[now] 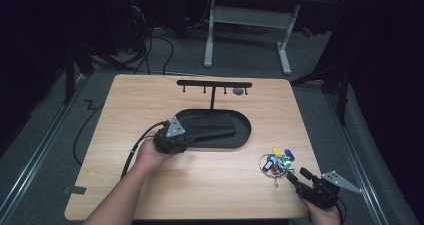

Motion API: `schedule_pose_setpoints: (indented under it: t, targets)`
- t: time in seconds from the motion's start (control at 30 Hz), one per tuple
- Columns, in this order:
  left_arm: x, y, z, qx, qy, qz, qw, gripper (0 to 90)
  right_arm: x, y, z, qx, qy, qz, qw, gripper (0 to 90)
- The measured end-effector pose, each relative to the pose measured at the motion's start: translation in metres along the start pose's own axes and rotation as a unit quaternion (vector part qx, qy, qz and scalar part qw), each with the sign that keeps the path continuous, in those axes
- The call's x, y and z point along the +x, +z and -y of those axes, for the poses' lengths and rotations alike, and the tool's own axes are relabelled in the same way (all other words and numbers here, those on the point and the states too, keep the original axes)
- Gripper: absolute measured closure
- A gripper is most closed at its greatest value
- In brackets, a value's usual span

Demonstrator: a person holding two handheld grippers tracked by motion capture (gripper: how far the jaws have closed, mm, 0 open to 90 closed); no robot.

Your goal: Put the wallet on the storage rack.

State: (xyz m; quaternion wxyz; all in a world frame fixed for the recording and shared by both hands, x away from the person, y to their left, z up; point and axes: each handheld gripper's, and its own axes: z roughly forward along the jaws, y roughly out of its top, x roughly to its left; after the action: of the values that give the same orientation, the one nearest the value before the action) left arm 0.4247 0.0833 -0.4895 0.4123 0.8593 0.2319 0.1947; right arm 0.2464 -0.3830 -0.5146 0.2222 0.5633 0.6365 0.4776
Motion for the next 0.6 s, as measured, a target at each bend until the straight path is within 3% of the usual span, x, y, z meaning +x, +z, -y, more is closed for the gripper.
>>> schedule_pose_setpoints:
  t: [0.27, 0.47, 0.6]
  targets:
    - [-0.009, -0.030, 0.019, -0.026, -0.021, -0.012, 0.9994, 43.7, 0.001, 0.000, 0.000, 0.002, -0.004, 0.000, 1.0000, 37.4]
    - [-0.019, -0.053, 0.038, -0.057, -0.054, -0.036, 0.9963, 40.4, 0.002, 0.000, -0.001, 0.003, -0.008, -0.003, 1.0000, 38.7]
    - [-0.023, -0.065, 0.049, -0.054, -0.069, -0.038, 0.9955, 39.0, 0.002, -0.001, -0.002, -0.001, -0.007, -0.003, 1.0000, 39.2]
